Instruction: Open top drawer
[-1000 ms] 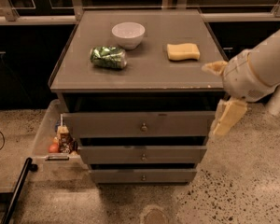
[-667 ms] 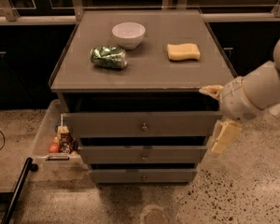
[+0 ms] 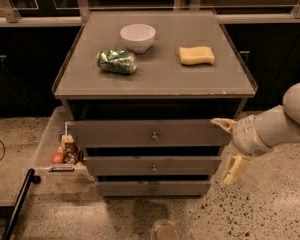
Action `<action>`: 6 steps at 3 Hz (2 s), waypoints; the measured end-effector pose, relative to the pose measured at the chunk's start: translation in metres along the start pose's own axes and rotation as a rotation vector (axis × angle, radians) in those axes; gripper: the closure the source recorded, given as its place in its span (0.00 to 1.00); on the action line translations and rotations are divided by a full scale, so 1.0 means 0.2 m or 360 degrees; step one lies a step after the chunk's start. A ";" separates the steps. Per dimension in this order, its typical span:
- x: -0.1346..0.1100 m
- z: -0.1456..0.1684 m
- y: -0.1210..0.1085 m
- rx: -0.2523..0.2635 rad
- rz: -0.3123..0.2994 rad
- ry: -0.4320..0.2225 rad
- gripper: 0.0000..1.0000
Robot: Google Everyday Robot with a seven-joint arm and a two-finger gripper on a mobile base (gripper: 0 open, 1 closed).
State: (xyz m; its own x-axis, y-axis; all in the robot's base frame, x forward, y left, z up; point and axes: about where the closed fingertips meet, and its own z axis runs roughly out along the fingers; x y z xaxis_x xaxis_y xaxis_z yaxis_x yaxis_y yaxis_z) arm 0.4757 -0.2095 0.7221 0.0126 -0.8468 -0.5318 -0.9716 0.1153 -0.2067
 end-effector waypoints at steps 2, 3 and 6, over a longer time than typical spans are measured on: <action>0.03 0.08 -0.07 0.0060 -0.0094 0.0039 0.00; 0.05 0.16 -0.20 0.0158 -0.0248 0.0093 0.00; 0.09 0.34 -0.37 0.0208 -0.0376 0.0045 0.00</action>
Offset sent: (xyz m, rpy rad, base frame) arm 0.0450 0.0016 -0.0271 -0.1044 -0.1654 0.0549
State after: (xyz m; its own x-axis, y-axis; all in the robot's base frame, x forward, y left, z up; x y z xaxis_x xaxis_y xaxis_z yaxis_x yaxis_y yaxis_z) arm 0.5648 -0.1984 0.6723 0.2268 -0.8721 -0.4336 -0.9036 -0.0224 -0.4277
